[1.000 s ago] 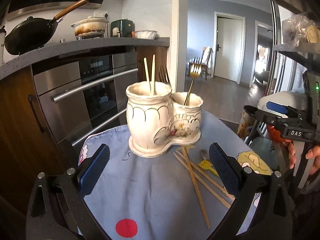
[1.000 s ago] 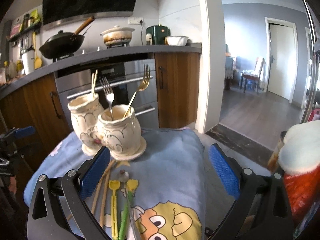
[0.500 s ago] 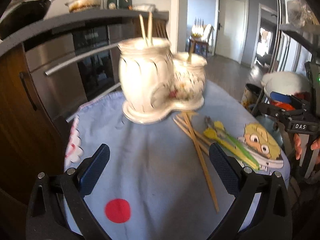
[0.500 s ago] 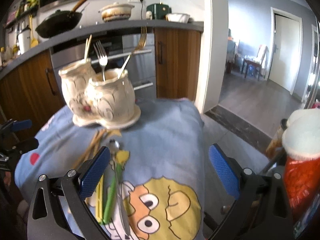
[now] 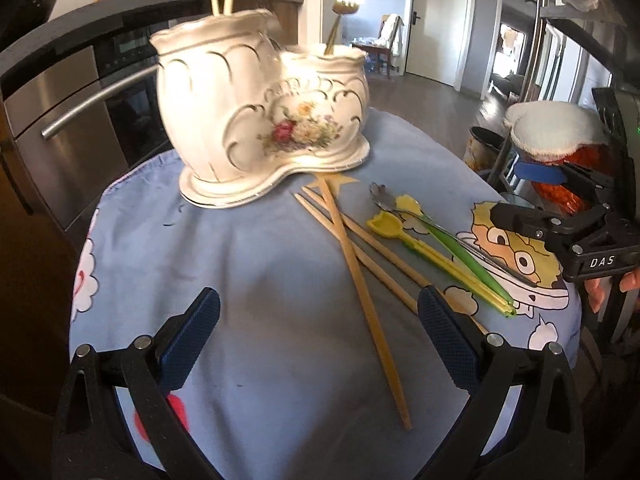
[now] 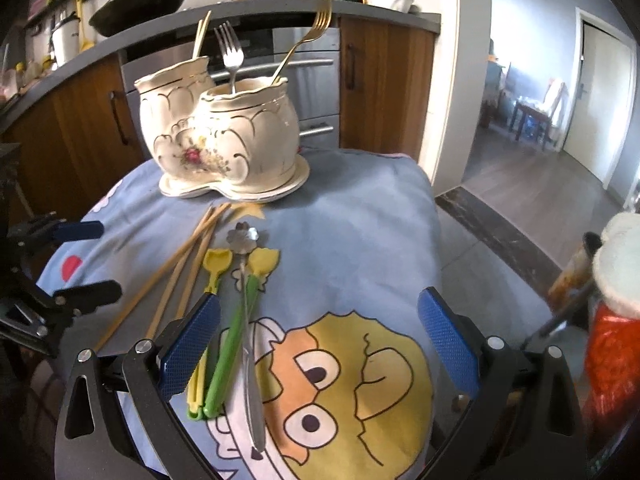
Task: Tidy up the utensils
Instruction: 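Move the left tool to the chopsticks while the right tool approaches the flower-handled silver spoon, then close the left tool on a chopstick while the right tool grasps the silver spoon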
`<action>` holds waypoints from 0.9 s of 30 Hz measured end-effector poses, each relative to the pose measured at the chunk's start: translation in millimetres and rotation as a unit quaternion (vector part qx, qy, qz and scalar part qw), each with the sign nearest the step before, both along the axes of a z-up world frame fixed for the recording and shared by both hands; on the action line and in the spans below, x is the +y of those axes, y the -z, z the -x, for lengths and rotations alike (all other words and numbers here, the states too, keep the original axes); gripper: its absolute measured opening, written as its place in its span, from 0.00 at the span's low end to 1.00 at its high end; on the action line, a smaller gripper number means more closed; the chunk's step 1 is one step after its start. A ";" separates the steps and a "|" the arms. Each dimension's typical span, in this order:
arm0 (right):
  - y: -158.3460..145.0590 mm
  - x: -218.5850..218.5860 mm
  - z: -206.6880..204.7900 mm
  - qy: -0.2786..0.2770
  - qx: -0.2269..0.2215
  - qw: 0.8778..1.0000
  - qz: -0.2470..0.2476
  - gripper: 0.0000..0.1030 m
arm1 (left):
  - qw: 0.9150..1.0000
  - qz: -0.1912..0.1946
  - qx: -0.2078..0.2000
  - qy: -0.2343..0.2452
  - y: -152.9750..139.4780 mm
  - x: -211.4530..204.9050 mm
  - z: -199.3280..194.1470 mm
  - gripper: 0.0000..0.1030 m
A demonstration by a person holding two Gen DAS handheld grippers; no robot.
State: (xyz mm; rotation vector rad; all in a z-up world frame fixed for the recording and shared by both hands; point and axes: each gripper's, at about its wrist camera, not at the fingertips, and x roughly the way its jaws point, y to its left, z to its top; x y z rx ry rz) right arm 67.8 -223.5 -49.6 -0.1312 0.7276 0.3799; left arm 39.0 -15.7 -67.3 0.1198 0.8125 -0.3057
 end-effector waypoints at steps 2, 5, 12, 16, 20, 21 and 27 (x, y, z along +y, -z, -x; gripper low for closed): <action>1.8 2.2 0.3 -0.009 0.003 1.000 0.003 0.93 | 1.000 -0.002 0.005 0.006 1.6 -4.2 -0.8 0.85; 3.9 5.8 1.5 -0.024 0.009 1.000 0.006 0.90 | 1.000 -0.012 0.009 0.018 2.8 -11.2 -1.8 0.78; 7.5 36.3 -8.8 -0.068 0.017 0.997 0.027 0.52 | 0.999 -0.021 0.033 0.035 10.6 -20.3 -7.6 0.45; 9.8 50.2 -20.3 -0.088 0.031 0.995 0.032 0.31 | 0.998 -0.026 0.044 0.048 12.8 -23.3 -7.9 0.31; 13.8 61.7 -28.1 -0.095 0.041 0.994 0.045 0.22 | 0.997 -0.030 0.050 0.051 12.8 -22.2 -9.4 0.20; 15.9 64.4 -29.4 -0.096 0.043 0.993 0.053 0.20 | 0.997 -0.033 0.051 0.052 13.6 -23.6 -12.2 0.18; 21.0 76.7 -32.1 -0.105 0.047 0.989 0.090 0.15 | 0.996 -0.039 0.055 0.056 13.1 -18.7 -15.2 0.14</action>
